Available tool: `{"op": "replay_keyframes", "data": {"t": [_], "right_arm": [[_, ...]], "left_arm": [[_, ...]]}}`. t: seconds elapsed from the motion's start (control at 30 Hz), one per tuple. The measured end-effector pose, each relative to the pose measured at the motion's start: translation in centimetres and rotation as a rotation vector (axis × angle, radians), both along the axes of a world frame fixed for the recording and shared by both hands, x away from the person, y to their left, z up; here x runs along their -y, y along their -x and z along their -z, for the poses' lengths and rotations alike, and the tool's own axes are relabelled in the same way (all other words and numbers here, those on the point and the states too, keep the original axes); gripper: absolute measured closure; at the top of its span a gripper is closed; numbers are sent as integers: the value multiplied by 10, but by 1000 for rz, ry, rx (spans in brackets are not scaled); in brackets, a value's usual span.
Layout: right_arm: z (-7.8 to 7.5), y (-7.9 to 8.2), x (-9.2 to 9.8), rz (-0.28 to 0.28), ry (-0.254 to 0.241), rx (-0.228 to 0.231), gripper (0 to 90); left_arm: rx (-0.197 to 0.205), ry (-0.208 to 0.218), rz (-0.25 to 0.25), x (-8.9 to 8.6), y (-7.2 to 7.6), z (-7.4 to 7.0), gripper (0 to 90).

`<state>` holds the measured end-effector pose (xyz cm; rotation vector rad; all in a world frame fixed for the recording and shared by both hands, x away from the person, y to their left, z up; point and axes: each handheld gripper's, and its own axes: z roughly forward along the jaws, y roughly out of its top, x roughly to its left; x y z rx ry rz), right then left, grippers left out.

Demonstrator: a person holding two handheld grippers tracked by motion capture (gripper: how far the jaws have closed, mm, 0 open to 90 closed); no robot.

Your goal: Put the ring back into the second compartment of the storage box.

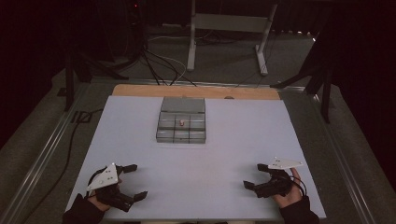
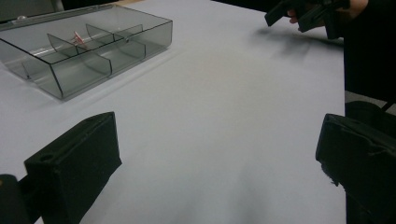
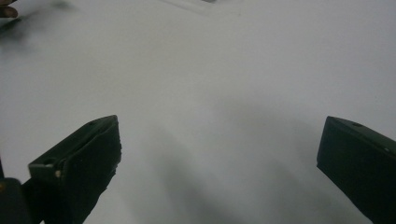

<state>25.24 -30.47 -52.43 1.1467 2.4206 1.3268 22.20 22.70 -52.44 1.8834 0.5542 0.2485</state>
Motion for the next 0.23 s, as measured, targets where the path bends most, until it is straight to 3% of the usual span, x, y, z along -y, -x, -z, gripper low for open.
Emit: {"op": "replay_keyframes", "data": {"t": [0.23], "right_arm": [[0, 0, -1, 4, -2, 2, 0]], "left_arm": [[1, -4, 3, 0, 0, 0, 3]]}}
